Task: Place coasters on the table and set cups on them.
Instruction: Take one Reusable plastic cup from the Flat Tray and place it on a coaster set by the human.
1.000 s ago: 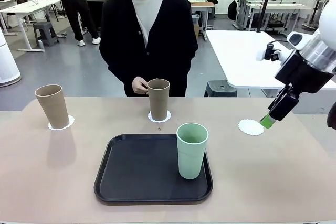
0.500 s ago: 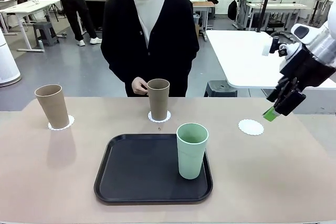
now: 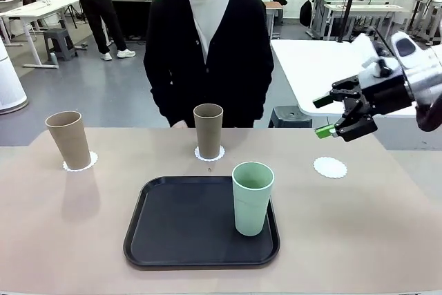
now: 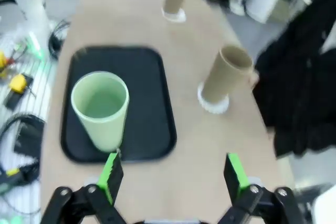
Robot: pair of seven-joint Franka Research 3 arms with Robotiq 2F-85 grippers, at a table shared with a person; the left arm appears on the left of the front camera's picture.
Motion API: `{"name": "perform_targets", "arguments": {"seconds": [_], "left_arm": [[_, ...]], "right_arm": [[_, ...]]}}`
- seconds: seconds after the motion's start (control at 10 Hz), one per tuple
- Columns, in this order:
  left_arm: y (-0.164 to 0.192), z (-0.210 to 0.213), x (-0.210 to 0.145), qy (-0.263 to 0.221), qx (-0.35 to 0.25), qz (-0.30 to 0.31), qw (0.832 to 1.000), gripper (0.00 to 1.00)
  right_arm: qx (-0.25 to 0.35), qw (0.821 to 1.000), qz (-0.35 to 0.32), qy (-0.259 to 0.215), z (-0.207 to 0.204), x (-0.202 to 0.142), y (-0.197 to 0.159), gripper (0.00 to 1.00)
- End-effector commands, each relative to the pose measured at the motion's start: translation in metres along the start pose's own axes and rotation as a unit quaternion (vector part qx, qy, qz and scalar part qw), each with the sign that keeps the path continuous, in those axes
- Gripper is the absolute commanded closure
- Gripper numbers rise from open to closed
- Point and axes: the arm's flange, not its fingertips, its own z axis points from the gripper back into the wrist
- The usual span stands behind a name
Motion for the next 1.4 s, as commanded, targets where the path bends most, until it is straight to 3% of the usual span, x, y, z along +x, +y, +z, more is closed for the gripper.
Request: {"name": "perform_targets", "arguments": {"seconds": [0.0, 0.2, 0.5, 0.9, 1.0, 1.3], "left_arm": [[-0.002, 0.001, 0.000, -0.005, -0.006, -0.004, 1.000, 0.00], [-0.002, 0.001, 0.000, -0.005, -0.006, -0.004, 1.000, 0.00], [-0.002, 0.001, 0.000, -0.005, -0.006, -0.004, 1.000, 0.00], [-0.002, 0.001, 0.000, -0.005, -0.006, -0.004, 1.000, 0.00], [-0.002, 0.001, 0.000, -0.005, -0.006, -0.004, 1.000, 0.00], [-0.002, 0.001, 0.000, -0.005, -0.006, -0.004, 1.000, 0.00]], "right_arm": [[0.092, 0.986, -0.035, -0.133, -0.019, -0.070, 0.050, 0.00], [0.112, 0.982, -0.057, -0.138, -0.032, -0.087, 0.057, 0.00], [0.119, 0.987, -0.060, -0.085, -0.041, -0.094, 0.070, 0.00], [0.105, 0.991, -0.068, -0.055, -0.043, -0.094, 0.072, 0.00], [0.124, 0.987, -0.064, -0.079, -0.049, -0.103, 0.023, 0.00], [0.124, 0.987, -0.064, -0.079, -0.049, -0.103, 0.023, 0.00]]}}
